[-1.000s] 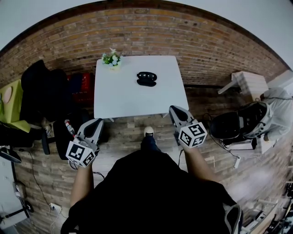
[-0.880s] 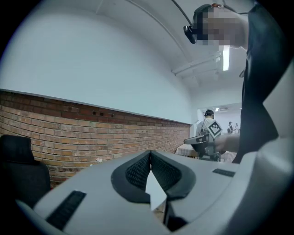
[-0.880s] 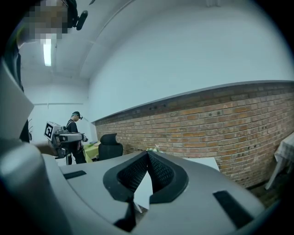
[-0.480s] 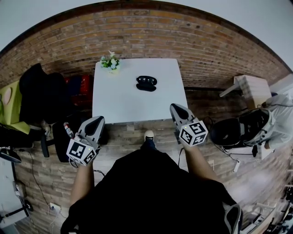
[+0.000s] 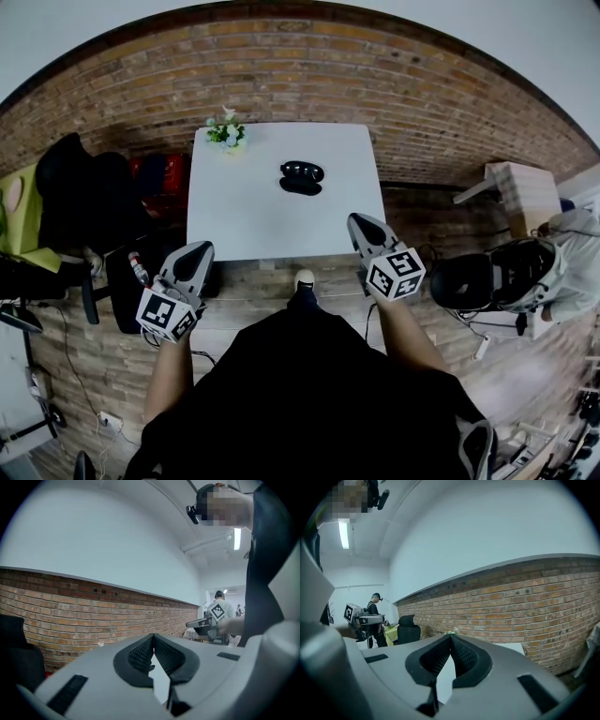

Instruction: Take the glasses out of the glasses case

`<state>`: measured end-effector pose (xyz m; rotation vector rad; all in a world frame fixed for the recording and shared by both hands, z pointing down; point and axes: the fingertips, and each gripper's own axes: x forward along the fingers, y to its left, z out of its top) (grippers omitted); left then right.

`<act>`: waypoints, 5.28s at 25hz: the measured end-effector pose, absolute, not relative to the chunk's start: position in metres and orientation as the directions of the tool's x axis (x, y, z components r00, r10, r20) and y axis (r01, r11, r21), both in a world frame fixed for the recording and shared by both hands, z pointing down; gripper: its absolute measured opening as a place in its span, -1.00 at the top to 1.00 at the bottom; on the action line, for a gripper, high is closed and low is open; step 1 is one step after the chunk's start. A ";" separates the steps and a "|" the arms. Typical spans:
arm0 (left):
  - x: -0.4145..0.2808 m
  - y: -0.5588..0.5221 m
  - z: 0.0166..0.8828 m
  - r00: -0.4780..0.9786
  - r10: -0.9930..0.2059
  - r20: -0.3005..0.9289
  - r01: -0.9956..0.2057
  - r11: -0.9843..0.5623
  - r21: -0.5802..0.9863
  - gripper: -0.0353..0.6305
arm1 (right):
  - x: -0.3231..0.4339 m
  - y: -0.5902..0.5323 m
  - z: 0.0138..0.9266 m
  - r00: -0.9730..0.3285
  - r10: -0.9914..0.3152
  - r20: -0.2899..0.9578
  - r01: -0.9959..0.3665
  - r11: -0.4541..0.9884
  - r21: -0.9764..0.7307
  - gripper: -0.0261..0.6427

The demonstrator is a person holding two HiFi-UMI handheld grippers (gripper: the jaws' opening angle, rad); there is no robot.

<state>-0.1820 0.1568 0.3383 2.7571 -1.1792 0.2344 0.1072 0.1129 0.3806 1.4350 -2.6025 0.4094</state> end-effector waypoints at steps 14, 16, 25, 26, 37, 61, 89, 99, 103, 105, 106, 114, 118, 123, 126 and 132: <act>-0.167 0.108 0.340 0.681 -0.713 0.166 -0.729 -0.682 0.064 0.86 | 0.114 0.067 0.393 -0.553 -0.782 0.289 -0.833 0.523 -0.178 0.87; -0.167 0.097 0.339 0.680 -0.719 0.147 -0.731 -0.679 0.061 0.86 | 0.115 0.057 0.395 -0.556 -0.779 0.292 -0.831 0.525 -0.182 0.87; -0.156 0.050 0.340 0.668 -0.730 0.144 -0.743 -0.667 0.065 0.86 | 0.123 0.013 0.404 -0.568 -0.763 0.310 -0.823 0.534 -0.193 0.87; -0.154 0.045 0.339 0.668 -0.730 0.144 -0.743 -0.667 0.064 0.86 | 0.123 0.008 0.404 -0.569 -0.761 0.311 -0.822 0.535 -0.193 0.87; -0.148 0.007 0.344 0.647 -0.746 0.154 -0.761 -0.645 0.073 0.86 | 0.132 -0.033 0.408 -0.584 -0.743 0.326 -0.811 0.552 -0.194 0.87; -0.099 -0.033 0.351 0.602 -0.779 0.176 -0.796 -0.602 0.060 0.86 | 0.164 -0.101 0.426 -0.654 -0.681 0.329 -0.754 0.623 -0.208 0.87; -0.061 -0.048 0.359 0.586 -0.787 0.194 -0.807 -0.588 0.055 0.86 | 0.171 -0.126 0.443 -0.711 -0.620 0.332 -0.698 0.679 -0.229 0.87; -0.060 -0.045 0.357 0.575 -0.797 0.183 -0.816 -0.576 0.055 0.86 | 0.171 -0.117 0.442 -0.724 -0.606 0.329 -0.684 0.695 -0.224 0.87; -0.060 -0.046 0.358 0.581 -0.793 0.184 -0.812 -0.581 0.063 0.86 | 0.172 -0.119 0.441 -0.721 -0.609 0.331 -0.686 0.693 -0.220 0.87; -0.058 -0.047 0.358 0.584 -0.791 0.182 -0.809 -0.584 0.061 0.86 | 0.173 -0.121 0.441 -0.718 -0.611 0.333 -0.689 0.690 -0.220 0.87; -0.057 -0.048 0.358 0.586 -0.790 0.182 -0.808 -0.586 0.059 0.86 | 0.174 -0.121 0.441 -0.717 -0.611 0.335 -0.690 0.689 -0.221 0.87; -0.060 -0.051 0.359 0.587 -0.788 0.187 -0.807 -0.587 0.060 0.86 | 0.168 -0.123 0.448 -0.722 -0.598 0.347 -0.684 0.693 -0.227 0.87; -0.064 -0.052 0.361 0.583 -0.790 0.192 -0.810 -0.583 0.063 0.86 | 0.164 -0.127 0.452 -0.723 -0.593 0.354 -0.682 0.694 -0.230 0.87; -0.067 -0.053 0.364 0.582 -0.788 0.201 -0.811 -0.582 0.066 0.86 | 0.161 -0.132 0.456 -0.722 -0.590 0.362 -0.682 0.693 -0.232 0.87; -0.071 -0.056 0.364 0.573 -0.794 0.203 -0.817 -0.573 0.064 0.86 | 0.161 -0.138 0.458 -0.718 -0.594 0.363 -0.687 0.689 -0.231 0.87; -0.081 -0.062 0.367 0.565 -0.798 0.209 -0.823 -0.564 0.069 0.86 | 0.156 -0.146 0.472 -0.709 -0.585 0.393 -0.692 0.682 -0.234 0.87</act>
